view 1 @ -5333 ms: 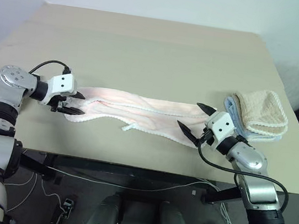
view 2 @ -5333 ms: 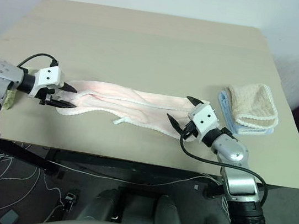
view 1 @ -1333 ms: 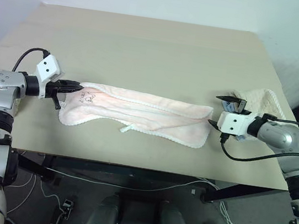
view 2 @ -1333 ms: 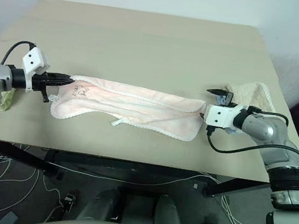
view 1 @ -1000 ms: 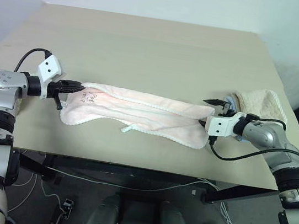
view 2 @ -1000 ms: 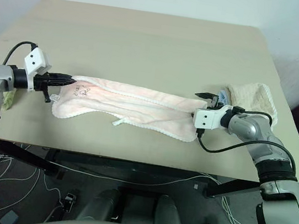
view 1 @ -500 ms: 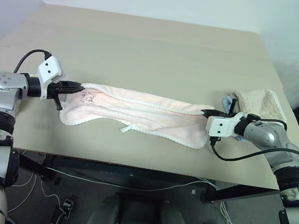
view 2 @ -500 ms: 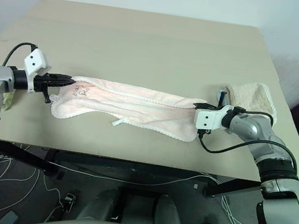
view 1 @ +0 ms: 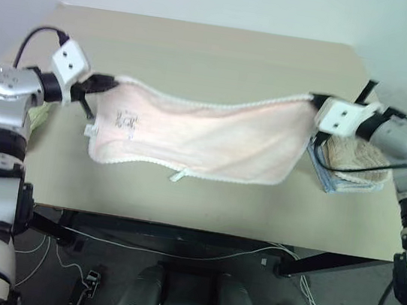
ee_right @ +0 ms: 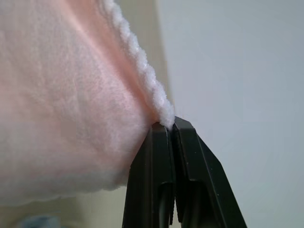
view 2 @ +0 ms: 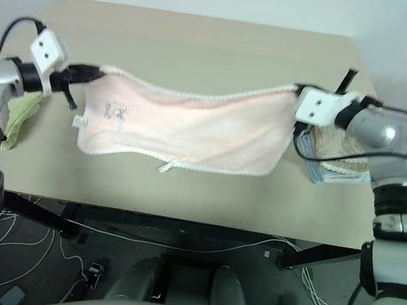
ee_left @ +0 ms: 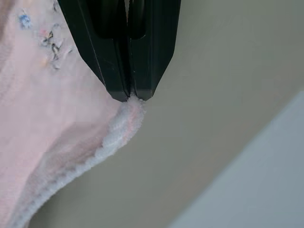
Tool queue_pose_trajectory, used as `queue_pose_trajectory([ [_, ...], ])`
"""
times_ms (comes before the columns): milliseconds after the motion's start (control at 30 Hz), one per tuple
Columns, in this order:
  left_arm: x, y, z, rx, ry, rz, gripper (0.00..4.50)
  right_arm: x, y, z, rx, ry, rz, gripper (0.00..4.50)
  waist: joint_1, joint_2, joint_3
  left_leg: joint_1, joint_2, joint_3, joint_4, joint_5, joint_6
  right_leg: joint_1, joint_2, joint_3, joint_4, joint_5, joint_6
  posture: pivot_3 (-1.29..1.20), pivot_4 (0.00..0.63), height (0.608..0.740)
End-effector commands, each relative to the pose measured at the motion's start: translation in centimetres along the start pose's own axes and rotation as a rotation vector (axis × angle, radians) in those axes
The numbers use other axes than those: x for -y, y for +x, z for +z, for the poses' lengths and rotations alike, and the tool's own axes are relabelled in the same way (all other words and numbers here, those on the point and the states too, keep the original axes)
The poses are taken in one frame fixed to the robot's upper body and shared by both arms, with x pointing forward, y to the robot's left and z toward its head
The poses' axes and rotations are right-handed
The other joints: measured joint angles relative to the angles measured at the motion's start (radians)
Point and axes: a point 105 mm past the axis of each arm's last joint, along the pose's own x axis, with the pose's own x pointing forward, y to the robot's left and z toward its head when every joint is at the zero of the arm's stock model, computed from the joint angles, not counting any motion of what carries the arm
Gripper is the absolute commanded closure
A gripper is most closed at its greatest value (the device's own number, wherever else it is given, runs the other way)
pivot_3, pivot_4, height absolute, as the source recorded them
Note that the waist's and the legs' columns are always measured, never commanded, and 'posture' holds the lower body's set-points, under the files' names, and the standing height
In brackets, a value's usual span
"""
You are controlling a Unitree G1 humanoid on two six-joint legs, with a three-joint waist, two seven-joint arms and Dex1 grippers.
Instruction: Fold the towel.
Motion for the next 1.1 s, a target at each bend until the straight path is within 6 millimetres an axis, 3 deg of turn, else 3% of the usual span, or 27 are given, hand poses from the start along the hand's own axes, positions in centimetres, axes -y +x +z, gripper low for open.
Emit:
queue_pose_trajectory([
  [33, -4.0, -0.7, 3.0, 0.046, 0.016, 0.157, 4.5, 5.7, -1.5, 0.8, 0.025, 0.006, -0.12, 4.48, -0.002, 0.0, 0.0, 0.0, 0.0, 0.0, 0.0, 0.0, 0.0, -0.001, 0.0, 0.0, 0.0, 0.0, 0.0, 0.0, 0.15, 0.74],
  [200, -6.5, -2.5, 5.4, 0.083, 0.052, 0.224, 4.5, 8.1, -3.6, 1.3, 0.058, 0.019, -0.116, 4.48, -0.015, 0.0, 0.0, -0.001, 0.0, 0.0, -0.001, 0.0, 0.0, -0.001, 0.0, 0.0, -0.001, 0.0, 0.0, 0.0, 0.15, 0.74],
  [333, -6.4, -4.2, 4.4, 0.057, 0.058, 0.191, 4.5, 6.9, -5.3, 1.4, 0.09, 0.066, -0.034, 4.48, -0.024, 0.0, 0.0, -0.001, 0.0, 0.0, -0.001, 0.0, 0.0, -0.001, 0.0, 0.0, -0.001, 0.0, 0.0, 0.0, 0.15, 0.74],
  [367, -5.9, -4.4, 3.8, 0.041, 0.059, 0.164, 4.5, 5.9, -5.5, 1.5, 0.104, 0.089, 0.0, 4.48, -0.025, 0.0, 0.0, -0.001, 0.0, 0.0, -0.001, 0.0, 0.0, -0.001, 0.0, 0.0, -0.001, 0.0, 0.0, 0.0, 0.15, 0.74],
  [500, -2.4, -5.6, 0.4, -0.005, 0.037, -0.004, 4.5, -1.6, -6.4, 2.3, 0.151, 0.206, 0.221, 4.48, -0.026, 0.001, 0.0, 0.0, 0.001, 0.0, -0.002, 0.0, 0.0, 0.0, 0.0, 0.001, 0.0, 0.0, 0.0, 0.0, 0.15, 0.74],
  [700, 3.0, -9.4, -3.5, -0.121, -0.007, -0.227, 4.5, -7.8, -8.8, 5.2, 0.18, 0.377, 0.378, 4.48, -0.025, 0.002, 0.0, -0.003, 0.001, 0.001, 0.001, 0.0, 0.0, -0.004, -0.002, 0.003, 0.004, 0.0, 0.0, 0.0, 0.15, 0.74],
  [933, 5.5, -14.2, -4.3, -0.245, -0.119, -0.309, 4.5, -11.6, -12.2, 7.7, 0.175, 0.559, 0.59, 4.48, -0.008, 0.002, 0.0, 0.0, 0.002, 0.0, 0.001, -0.001, 0.001, 0.002, -0.003, 0.002, 0.0, 0.0, 0.0, 0.0, 0.15, 0.74],
  [1100, 6.4, -14.6, -5.0, -0.305, -0.122, -0.33, 4.5, -12.8, -12.6, 8.5, 0.176, 0.62, 0.678, 4.48, 0.006, 0.002, 0.0, 0.002, 0.002, 0.0, 0.001, -0.001, 0.002, 0.005, -0.004, 0.002, -0.001, 0.0, 0.0, 0.0, 0.15, 0.74],
])
